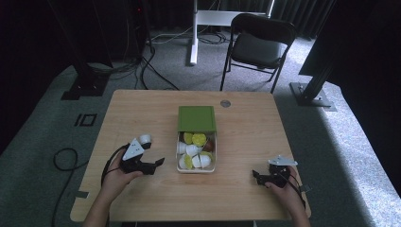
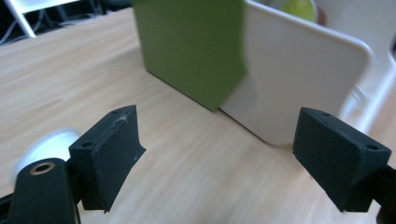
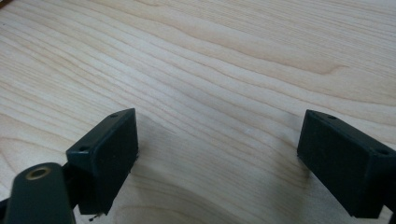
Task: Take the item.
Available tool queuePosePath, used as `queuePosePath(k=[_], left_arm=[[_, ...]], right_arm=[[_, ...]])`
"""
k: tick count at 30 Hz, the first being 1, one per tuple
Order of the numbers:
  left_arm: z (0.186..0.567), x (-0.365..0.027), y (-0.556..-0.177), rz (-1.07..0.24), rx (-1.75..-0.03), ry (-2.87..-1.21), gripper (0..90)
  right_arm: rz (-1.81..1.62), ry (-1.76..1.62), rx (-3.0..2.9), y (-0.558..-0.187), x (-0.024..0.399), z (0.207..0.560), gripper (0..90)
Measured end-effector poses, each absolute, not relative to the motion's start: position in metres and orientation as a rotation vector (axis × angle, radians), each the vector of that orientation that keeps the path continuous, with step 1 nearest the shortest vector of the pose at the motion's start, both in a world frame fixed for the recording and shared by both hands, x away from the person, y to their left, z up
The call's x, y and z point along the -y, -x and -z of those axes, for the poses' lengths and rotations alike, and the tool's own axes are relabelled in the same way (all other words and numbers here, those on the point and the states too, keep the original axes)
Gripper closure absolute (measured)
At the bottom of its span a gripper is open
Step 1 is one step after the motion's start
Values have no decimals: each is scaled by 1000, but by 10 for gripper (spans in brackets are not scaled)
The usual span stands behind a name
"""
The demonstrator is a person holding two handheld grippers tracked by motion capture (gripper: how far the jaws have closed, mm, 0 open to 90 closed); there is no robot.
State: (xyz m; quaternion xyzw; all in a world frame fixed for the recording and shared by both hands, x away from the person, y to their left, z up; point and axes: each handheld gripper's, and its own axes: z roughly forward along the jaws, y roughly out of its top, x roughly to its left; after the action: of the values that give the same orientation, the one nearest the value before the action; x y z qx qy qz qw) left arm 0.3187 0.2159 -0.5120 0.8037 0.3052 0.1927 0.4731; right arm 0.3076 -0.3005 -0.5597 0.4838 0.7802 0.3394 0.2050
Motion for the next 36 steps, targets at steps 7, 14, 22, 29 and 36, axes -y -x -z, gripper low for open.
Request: queuePosePath(k=[7,14,22,29,36], left_arm=[[526,-220,-305,-426,-710,-2030,161],[539,-218,-292,-349,-648,-2106,161],[547,-221,-283,-323,-627,-2184,162],[551,-229,-275,-288,-615,-2216,161],[553,-231,-275,-292,-654,-2287,158]], right_arm=[[-947,-1348,-2175,-308,300,560,121],[-947,-1346,-2176,-308,301,560,121],[-947,-1347,-2176,-308,301,560,121],[-947,-1347,-2176,-308,301,560,121],[-947,-1347,-2176,-308,301,560,121]])
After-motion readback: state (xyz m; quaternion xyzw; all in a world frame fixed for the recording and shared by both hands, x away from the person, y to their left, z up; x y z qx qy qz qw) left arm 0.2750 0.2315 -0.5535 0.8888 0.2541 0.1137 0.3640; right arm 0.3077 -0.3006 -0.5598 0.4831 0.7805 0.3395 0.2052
